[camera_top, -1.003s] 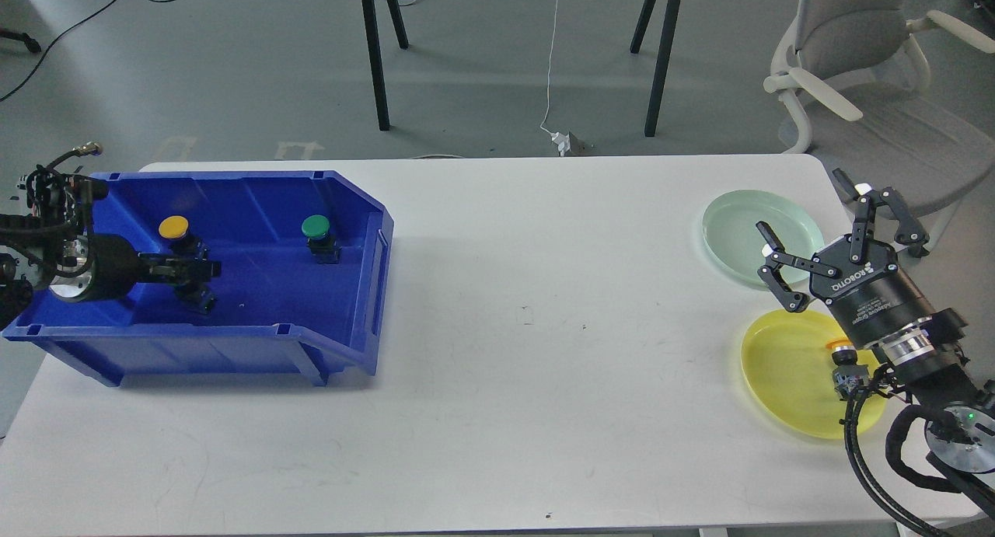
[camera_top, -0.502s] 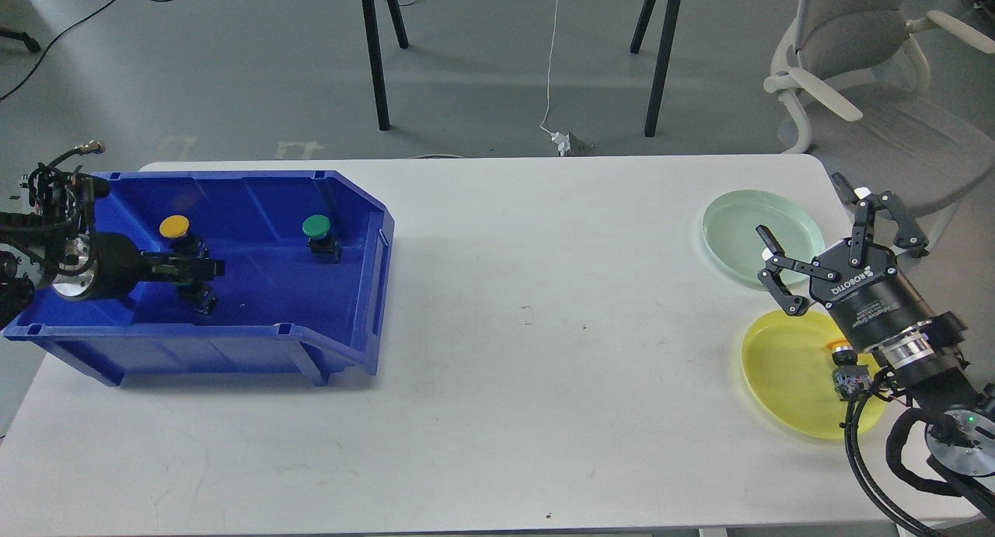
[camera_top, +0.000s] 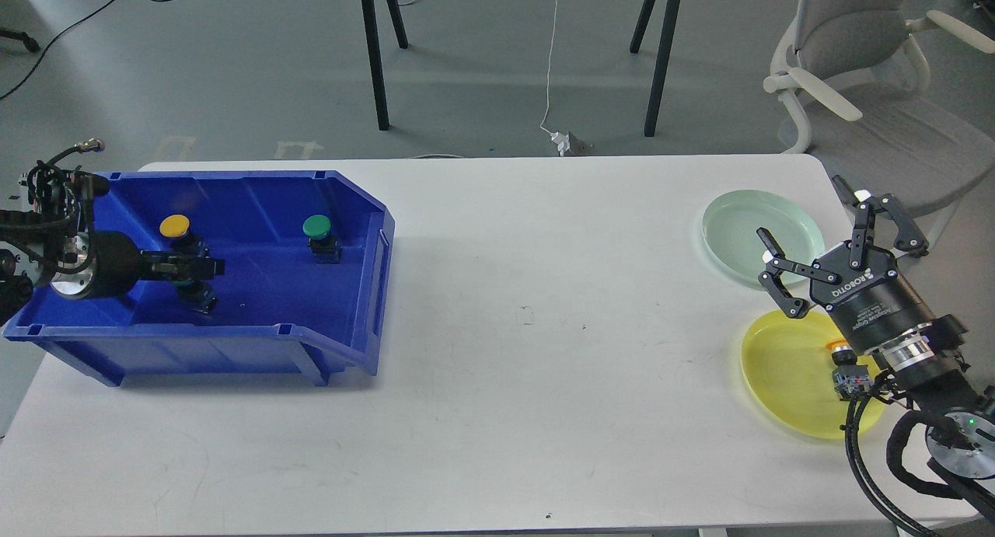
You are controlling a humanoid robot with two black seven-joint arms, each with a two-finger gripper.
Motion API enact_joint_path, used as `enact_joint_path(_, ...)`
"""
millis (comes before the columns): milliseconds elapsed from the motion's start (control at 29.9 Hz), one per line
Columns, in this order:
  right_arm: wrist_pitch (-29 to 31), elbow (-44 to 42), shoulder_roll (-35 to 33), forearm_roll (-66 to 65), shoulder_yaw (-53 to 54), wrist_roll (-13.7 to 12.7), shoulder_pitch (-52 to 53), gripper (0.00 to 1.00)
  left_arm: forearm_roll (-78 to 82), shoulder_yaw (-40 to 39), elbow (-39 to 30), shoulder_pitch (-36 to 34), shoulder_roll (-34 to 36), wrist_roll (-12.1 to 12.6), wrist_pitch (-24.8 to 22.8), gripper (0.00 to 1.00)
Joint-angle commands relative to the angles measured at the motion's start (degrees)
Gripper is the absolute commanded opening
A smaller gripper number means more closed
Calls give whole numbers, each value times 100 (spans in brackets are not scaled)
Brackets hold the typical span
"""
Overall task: Pass button and place on color plate
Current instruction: 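Reach the left gripper into the bin and grasp a green button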
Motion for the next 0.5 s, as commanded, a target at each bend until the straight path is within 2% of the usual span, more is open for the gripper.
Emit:
enact_joint_path(0,0,0,0,0,-7,0,-1,96,4,-9,-7,-1,9,0,1,76)
enact_joint_path(134,0,0,0,0,-7,0,-1,96,-4,-18,-25,-10,62,0,1,76)
enact_joint_path(301,0,0,0,0,-16,0,-9,96,-22,-18,-420,-19,264,0,1,76)
enact_joint_path(468,0,0,0,0,-7,0,-1,96,-22,-18,-429,-19,282,0,1,76)
